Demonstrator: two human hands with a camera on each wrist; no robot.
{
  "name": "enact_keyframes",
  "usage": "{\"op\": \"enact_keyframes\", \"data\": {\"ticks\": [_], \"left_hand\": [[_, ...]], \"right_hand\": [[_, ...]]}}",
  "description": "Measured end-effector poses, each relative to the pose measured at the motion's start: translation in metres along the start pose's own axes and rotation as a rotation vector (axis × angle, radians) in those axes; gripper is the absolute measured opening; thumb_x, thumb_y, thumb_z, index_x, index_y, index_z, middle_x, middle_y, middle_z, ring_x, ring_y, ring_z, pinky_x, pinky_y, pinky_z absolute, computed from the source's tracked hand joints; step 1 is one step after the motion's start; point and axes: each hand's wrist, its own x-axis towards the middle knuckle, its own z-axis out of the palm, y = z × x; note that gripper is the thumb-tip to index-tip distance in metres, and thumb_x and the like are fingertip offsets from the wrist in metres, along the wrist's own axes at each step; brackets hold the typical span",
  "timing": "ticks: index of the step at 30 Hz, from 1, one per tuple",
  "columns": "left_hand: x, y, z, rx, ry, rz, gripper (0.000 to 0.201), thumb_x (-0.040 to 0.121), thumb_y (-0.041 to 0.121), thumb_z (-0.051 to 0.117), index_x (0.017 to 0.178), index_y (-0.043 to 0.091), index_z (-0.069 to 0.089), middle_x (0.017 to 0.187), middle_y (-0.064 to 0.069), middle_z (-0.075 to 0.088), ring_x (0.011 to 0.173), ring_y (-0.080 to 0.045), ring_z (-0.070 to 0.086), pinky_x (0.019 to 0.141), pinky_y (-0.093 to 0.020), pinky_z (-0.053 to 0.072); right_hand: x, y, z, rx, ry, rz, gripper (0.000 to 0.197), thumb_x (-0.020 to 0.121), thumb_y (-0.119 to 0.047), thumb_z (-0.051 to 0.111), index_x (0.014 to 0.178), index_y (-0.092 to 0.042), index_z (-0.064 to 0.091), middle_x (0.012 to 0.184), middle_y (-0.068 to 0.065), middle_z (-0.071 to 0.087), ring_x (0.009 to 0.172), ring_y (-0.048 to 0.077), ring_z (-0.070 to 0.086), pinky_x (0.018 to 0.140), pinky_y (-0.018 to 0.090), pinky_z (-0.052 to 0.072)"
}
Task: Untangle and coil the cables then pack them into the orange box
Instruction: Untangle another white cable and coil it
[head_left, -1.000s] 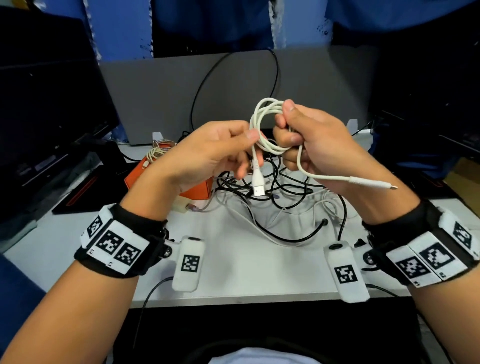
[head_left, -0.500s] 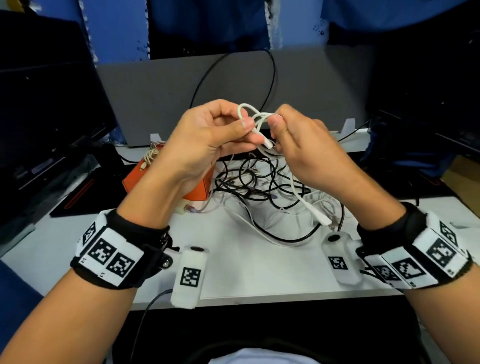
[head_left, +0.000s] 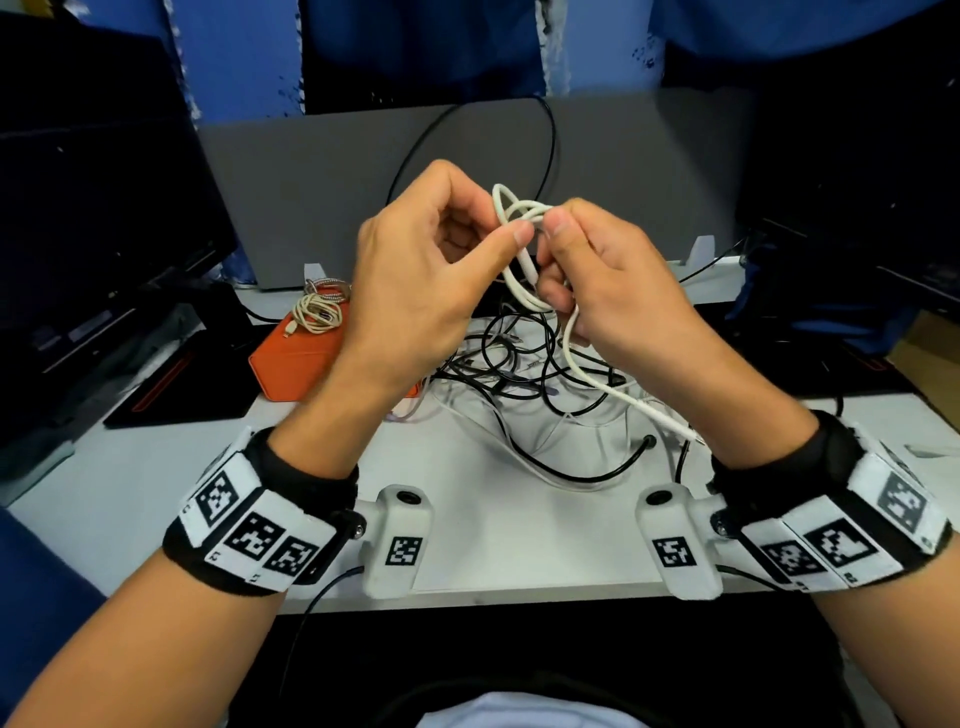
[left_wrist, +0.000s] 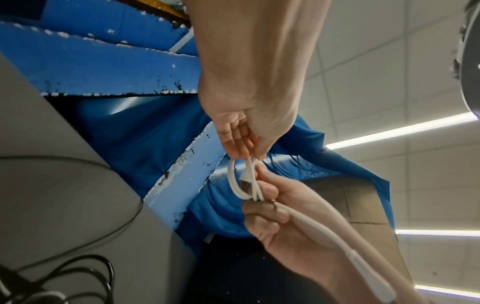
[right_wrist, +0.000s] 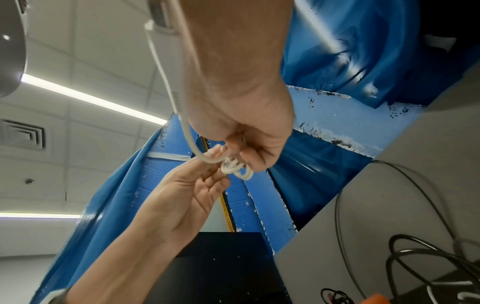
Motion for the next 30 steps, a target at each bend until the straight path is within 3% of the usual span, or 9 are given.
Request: {"op": "enact_keyframes", "data": {"ticks": [4, 7, 11, 14, 20, 22, 24, 27, 30], "left_hand": [[0.001, -0.003, 0.000, 0.173, -0.031, 0.078, 0.022, 0.091, 0.023, 0.074, 0.089, 0.007, 0.061, 0.084, 0.000, 0.067, 0.075, -0.014, 0.063, 0.068, -0.026, 0.052], [0.004, -0.007, -0.001, 0.153, -0.097, 0.024, 0.019, 0.090, 0.024, 0.075, 0.089, 0.010, 0.062, 0.083, 0.002, 0.067, 0.074, -0.010, 0.062, 0.068, -0.030, 0.052], [0.004, -0.008, 0.001, 0.055, -0.090, -0.031, 0.020, 0.088, 0.015, 0.070, 0.102, 0.015, 0.056, 0.102, -0.001, 0.067, 0.092, -0.014, 0.067, 0.083, -0.036, 0.057], [0.003, -0.013, 0.004, -0.057, -0.228, -0.103, 0.040, 0.088, 0.005, 0.060, 0.125, 0.015, 0.049, 0.123, 0.002, 0.061, 0.109, -0.006, 0.064, 0.098, -0.033, 0.054], [0.000, -0.016, 0.004, 0.098, -0.453, -0.140, 0.026, 0.099, 0.009, 0.049, 0.122, 0.021, 0.051, 0.085, 0.004, 0.061, 0.066, -0.008, 0.053, 0.059, -0.027, 0.042], [-0.002, -0.016, 0.004, 0.171, -0.507, -0.111, 0.013, 0.107, 0.027, 0.044, 0.119, 0.022, 0.049, 0.085, 0.000, 0.062, 0.068, -0.011, 0.054, 0.057, -0.029, 0.041], [-0.002, -0.013, 0.002, 0.051, -0.548, -0.179, 0.028, 0.111, 0.039, 0.034, 0.114, 0.019, 0.053, 0.082, 0.002, 0.062, 0.064, -0.007, 0.055, 0.055, -0.019, 0.042], [0.002, -0.016, -0.002, -0.044, -0.578, -0.214, 0.040, 0.113, 0.034, 0.028, 0.108, 0.005, 0.054, 0.071, -0.002, 0.055, 0.051, -0.003, 0.048, 0.054, -0.010, 0.038], [0.003, -0.018, 0.000, 0.059, -0.546, -0.161, 0.033, 0.112, 0.032, 0.032, 0.100, 0.008, 0.050, 0.070, 0.005, 0.050, 0.053, -0.003, 0.048, 0.055, -0.014, 0.039]], "right_hand": [[-0.001, -0.001, 0.001, 0.057, -0.004, 0.004, 0.035, 0.113, -0.029, 0.037, 0.090, -0.008, 0.054, 0.057, -0.002, 0.051, 0.047, 0.011, 0.038, 0.047, 0.027, 0.034], [-0.002, -0.002, -0.001, 0.093, -0.016, 0.000, 0.032, 0.113, -0.030, 0.037, 0.090, -0.015, 0.054, 0.057, -0.005, 0.052, 0.047, 0.020, 0.039, 0.047, 0.031, 0.034], [-0.001, -0.005, -0.003, 0.182, -0.084, -0.001, 0.032, 0.113, -0.031, 0.036, 0.093, -0.012, 0.053, 0.061, -0.002, 0.049, 0.049, 0.019, 0.037, 0.047, 0.030, 0.033], [-0.002, -0.001, 0.001, 0.238, -0.154, -0.004, 0.031, 0.113, -0.029, 0.037, 0.092, -0.012, 0.052, 0.060, -0.002, 0.049, 0.045, 0.014, 0.036, 0.043, 0.025, 0.033], [0.005, 0.011, -0.005, 0.117, -0.201, 0.025, 0.032, 0.112, -0.029, 0.040, 0.089, -0.012, 0.054, 0.060, -0.003, 0.047, 0.047, 0.012, 0.034, 0.043, 0.027, 0.030], [0.008, 0.015, -0.008, -0.017, -0.175, -0.025, 0.033, 0.111, -0.032, 0.042, 0.086, -0.015, 0.055, 0.058, -0.010, 0.048, 0.048, 0.008, 0.035, 0.046, 0.023, 0.031], [0.008, 0.016, -0.009, -0.068, -0.154, -0.040, 0.033, 0.111, -0.032, 0.043, 0.083, -0.019, 0.055, 0.056, -0.012, 0.049, 0.048, 0.003, 0.036, 0.048, 0.018, 0.031], [0.008, 0.015, -0.007, -0.052, -0.155, -0.031, 0.034, 0.111, -0.031, 0.042, 0.087, -0.013, 0.057, 0.055, -0.012, 0.047, 0.047, 0.002, 0.035, 0.048, 0.017, 0.031], [0.007, 0.014, -0.006, -0.009, -0.148, -0.021, 0.032, 0.111, -0.032, 0.044, 0.089, -0.013, 0.059, 0.060, -0.008, 0.050, 0.049, 0.009, 0.037, 0.049, 0.029, 0.034]]}}
